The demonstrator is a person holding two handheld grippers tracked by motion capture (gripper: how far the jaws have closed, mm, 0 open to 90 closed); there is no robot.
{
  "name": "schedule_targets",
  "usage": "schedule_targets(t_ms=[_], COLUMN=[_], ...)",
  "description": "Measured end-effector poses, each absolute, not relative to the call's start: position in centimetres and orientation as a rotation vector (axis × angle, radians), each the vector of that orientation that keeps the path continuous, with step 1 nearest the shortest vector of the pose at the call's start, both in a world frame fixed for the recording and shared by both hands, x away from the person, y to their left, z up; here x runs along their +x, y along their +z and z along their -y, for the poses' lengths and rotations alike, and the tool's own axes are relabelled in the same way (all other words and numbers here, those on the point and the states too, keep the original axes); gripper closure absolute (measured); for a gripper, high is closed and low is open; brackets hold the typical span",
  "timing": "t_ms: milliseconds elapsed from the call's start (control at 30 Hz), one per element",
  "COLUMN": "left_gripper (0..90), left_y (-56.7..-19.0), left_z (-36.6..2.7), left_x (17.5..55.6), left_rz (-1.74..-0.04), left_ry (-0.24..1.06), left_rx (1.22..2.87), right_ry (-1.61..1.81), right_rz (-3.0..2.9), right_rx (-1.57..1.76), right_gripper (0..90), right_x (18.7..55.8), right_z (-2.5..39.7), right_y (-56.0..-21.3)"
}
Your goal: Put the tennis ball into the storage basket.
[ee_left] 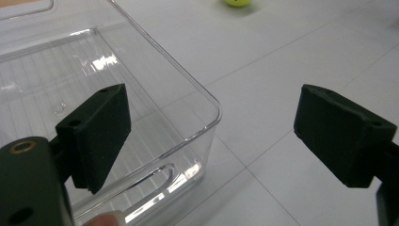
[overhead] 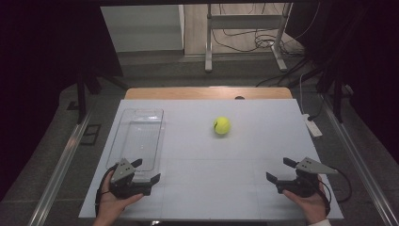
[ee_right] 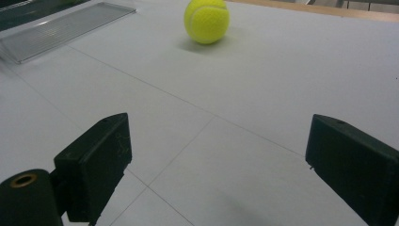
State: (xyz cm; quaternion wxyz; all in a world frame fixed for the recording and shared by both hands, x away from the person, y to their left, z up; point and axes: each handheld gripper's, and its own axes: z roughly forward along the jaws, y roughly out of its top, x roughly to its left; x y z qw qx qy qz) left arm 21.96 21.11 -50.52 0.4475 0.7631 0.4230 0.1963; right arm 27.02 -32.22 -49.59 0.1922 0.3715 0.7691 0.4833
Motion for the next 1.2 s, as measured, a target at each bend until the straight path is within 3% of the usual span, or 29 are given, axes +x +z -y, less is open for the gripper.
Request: schedule_targets(t_ms=[1200], left_gripper=[13.1], left_y=[-50.30], left_z=[-20.76], left_x=[22.01], left_rz=[-1.057], left_ry=[0.493], left_rx=[1.902], right_ry=[1.374], right_rz=[-2.170], right_rx=[1.051], right_gripper=[8.5], right_x=[27.06], right_z=[32.18], right_y=[-49.73])
